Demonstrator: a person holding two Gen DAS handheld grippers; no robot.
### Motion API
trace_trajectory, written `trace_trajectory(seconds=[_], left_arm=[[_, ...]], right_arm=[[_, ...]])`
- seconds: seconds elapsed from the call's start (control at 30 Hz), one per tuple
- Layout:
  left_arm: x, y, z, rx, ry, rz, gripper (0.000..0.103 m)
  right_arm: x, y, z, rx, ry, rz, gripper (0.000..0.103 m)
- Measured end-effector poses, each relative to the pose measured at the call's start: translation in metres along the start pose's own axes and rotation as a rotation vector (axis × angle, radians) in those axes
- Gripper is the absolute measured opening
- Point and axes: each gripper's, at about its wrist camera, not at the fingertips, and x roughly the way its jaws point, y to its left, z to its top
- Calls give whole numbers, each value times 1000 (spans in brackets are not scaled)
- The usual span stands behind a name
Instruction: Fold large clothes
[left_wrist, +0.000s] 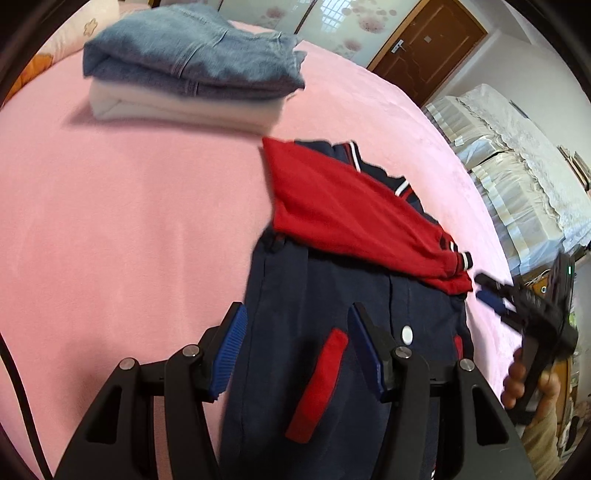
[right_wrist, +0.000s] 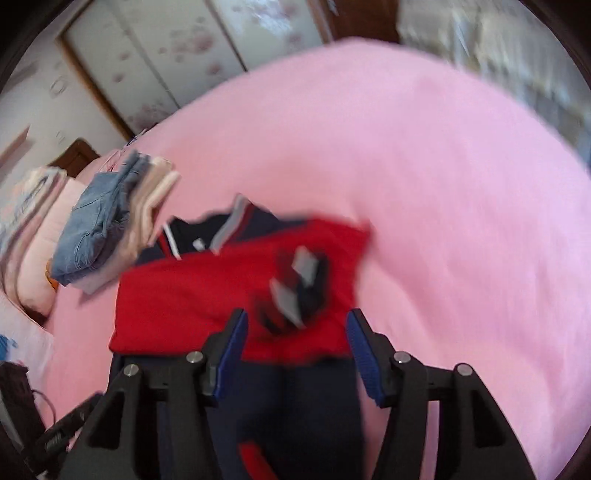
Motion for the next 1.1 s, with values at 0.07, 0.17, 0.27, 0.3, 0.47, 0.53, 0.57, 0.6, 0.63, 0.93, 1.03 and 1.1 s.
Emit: trace_trajectory(seconds=[0.07,0.17,0.27,0.3,0.47,0.53,0.57,0.6,0.63,0.93,1.03,1.1], left_arm=[[1,-1,15,10,-10,-1,56],[10,-4,38,27,-22,9,55],[26,-5,68,50,-14,37,55],[33,-5,77,53,-2,38,55],[70,-3,107,60,61,72,55],[84,-1,114,58,96,74,55],[90,-1,115,62,110,72,55],[96,0,116,70,125,80,55],[102,-1,115,78,131,93,56],[87,-5,117,117,-14,147,5],[94,3,113,114,-13,188,5],[99,6,109,125,2,203,6]], right_arm=[[-5,-10,-3,23,-11,22,57],[-8,-9,2,20,-36,45,56],[1,1,16,-4,-50,65,56],[5,6,22,-18,-50,70,56],[30,12,49,10,-9,91,56],[40,11,57,22,9,89,55],[45,11,60,16,25,81,54],[51,11,62,7,43,68,51],[57,11,62,-3,59,58,48],[54,36,57,-222,-42,-27,9],[59,36,58,-235,-93,-58,9],[85,31,55,-228,12,-92,12]])
